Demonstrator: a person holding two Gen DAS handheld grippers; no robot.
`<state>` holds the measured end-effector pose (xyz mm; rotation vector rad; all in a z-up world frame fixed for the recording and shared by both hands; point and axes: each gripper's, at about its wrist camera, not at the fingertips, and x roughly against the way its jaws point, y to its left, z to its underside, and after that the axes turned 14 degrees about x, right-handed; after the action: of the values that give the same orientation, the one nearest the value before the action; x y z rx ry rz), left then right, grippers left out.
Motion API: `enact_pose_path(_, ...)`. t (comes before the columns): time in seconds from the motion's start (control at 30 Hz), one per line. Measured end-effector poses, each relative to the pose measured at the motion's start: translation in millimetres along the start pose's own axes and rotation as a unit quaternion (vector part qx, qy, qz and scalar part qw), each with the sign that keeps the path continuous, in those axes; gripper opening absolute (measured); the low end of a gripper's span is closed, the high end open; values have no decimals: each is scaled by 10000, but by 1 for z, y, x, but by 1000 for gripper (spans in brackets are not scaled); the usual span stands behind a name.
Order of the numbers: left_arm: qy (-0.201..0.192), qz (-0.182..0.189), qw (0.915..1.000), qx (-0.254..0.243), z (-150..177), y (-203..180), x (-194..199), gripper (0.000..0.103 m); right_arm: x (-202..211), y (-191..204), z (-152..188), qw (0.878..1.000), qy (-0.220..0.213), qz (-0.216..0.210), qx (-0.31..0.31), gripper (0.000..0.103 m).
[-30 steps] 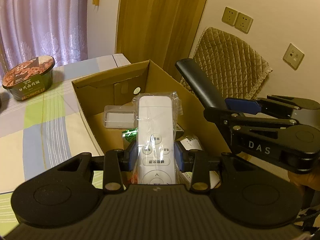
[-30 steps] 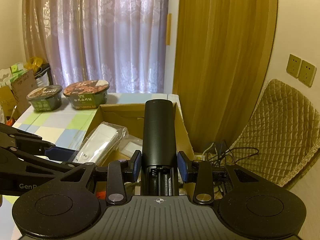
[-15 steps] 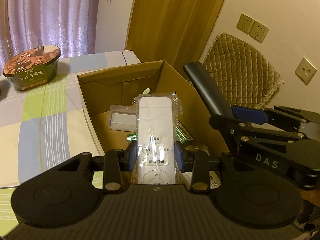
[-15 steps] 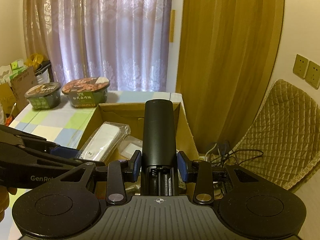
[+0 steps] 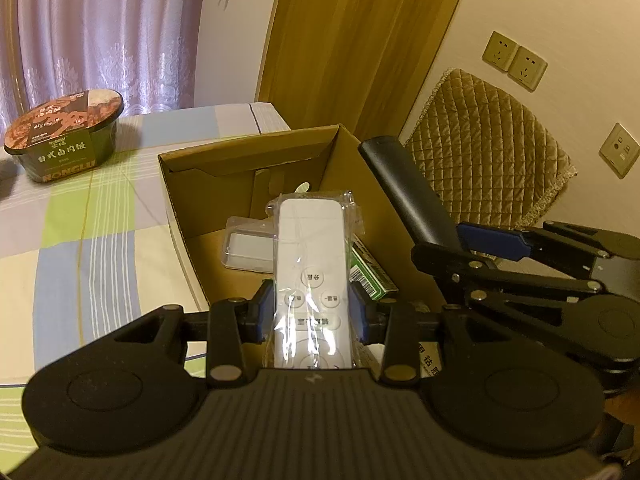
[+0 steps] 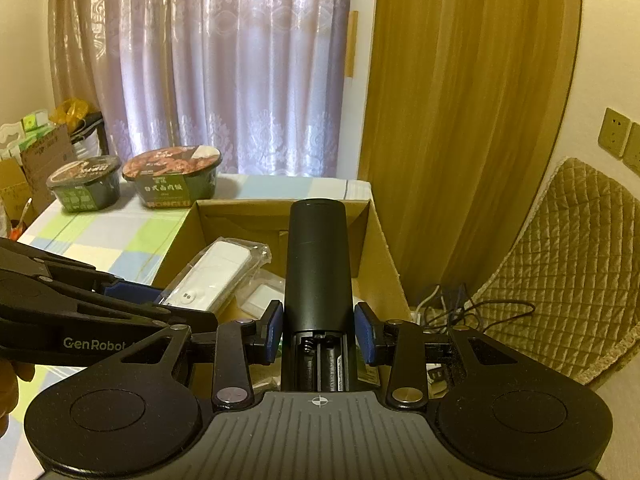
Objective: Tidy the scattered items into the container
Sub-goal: 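Lower both remotes into the box and open both tools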
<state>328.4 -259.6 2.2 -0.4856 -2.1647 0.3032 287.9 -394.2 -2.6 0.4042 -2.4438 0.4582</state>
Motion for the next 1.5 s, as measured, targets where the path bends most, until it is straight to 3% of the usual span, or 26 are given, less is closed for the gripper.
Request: enact_pose_path(1.5, -107, -107, 9997, 186, -11, 13, -6, 34, -10, 1, -9, 10000, -20, 29, 25, 40)
